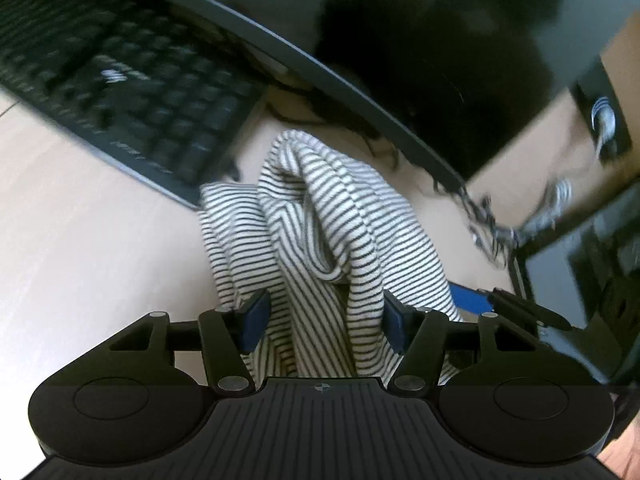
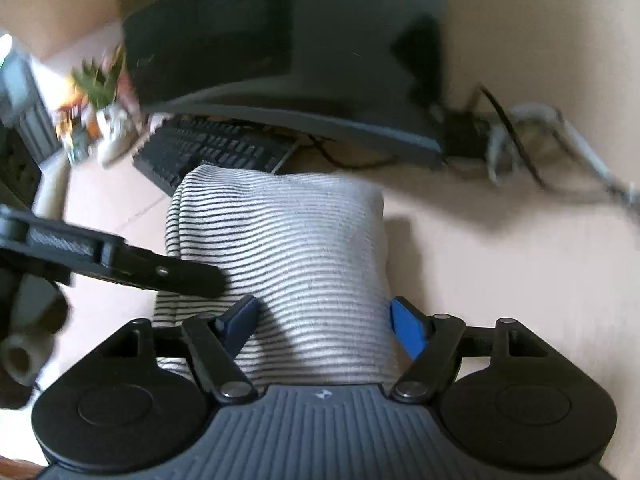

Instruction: Fold clothes

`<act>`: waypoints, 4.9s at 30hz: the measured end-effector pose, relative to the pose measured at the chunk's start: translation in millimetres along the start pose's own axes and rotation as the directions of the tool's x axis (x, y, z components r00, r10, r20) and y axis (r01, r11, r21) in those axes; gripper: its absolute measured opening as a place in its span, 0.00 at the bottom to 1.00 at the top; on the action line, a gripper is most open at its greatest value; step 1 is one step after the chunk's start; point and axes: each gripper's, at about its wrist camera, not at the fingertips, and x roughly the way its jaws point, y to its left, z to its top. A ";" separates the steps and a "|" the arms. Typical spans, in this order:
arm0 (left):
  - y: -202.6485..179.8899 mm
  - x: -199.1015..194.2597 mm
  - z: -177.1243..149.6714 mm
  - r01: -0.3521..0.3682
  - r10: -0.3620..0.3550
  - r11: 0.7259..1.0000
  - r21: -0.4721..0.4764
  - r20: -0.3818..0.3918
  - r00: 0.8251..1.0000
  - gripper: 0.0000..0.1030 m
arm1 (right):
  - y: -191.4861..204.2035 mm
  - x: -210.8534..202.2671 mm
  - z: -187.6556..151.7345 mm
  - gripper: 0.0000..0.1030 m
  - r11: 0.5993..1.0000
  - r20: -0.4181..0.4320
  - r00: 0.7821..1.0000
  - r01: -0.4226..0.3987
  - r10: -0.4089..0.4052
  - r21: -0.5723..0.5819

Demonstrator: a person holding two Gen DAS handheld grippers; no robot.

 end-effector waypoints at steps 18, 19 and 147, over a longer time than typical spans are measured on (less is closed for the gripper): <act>16.9 -20.4 -18.9 -0.095 0.094 0.993 0.072 0.016 0.995 0.69 | 71.7 -69.9 -10.0 0.14 0.964 0.079 0.996 -0.007 0.029 -0.266; 18.8 -20.4 -19.8 -0.093 0.092 0.993 0.070 0.014 0.996 0.68 | 72.2 -80.8 2.2 0.14 0.972 0.116 0.991 -0.036 0.065 -0.234; -63.2 -91.1 -62.8 -0.195 0.110 0.960 0.203 0.370 0.923 0.99 | 33.5 -105.6 -30.6 1.00 0.942 0.139 0.970 0.153 -0.201 0.298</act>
